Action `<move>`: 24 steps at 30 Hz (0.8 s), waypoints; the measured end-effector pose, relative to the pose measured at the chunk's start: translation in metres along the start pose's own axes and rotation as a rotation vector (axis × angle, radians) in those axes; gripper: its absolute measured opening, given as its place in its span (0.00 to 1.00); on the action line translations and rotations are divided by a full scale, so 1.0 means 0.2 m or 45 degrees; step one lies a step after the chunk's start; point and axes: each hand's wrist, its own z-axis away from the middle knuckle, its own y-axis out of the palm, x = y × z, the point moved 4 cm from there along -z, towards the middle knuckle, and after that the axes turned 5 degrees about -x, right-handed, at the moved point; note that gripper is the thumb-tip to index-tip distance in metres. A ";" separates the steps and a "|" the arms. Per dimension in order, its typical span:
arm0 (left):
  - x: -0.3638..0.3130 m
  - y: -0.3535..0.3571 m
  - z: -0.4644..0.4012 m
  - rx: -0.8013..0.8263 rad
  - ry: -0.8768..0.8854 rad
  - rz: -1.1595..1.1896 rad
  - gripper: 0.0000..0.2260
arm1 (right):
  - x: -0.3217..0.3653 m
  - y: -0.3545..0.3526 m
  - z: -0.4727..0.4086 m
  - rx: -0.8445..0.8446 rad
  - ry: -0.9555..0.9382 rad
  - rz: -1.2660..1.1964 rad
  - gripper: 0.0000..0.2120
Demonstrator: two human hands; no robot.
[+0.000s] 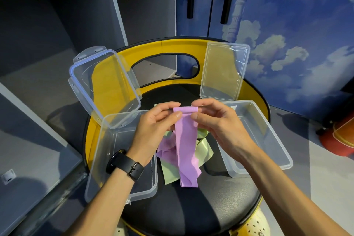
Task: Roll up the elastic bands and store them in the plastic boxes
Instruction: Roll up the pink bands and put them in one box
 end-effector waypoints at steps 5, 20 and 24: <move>-0.01 0.00 0.00 0.012 0.021 0.009 0.10 | -0.01 0.00 0.00 -0.042 0.042 0.030 0.08; -0.01 0.01 0.00 0.008 -0.006 0.020 0.10 | -0.01 -0.01 0.01 -0.057 0.037 0.131 0.10; -0.02 0.02 0.00 0.042 0.015 0.030 0.10 | -0.01 -0.02 0.01 -0.083 0.002 0.146 0.07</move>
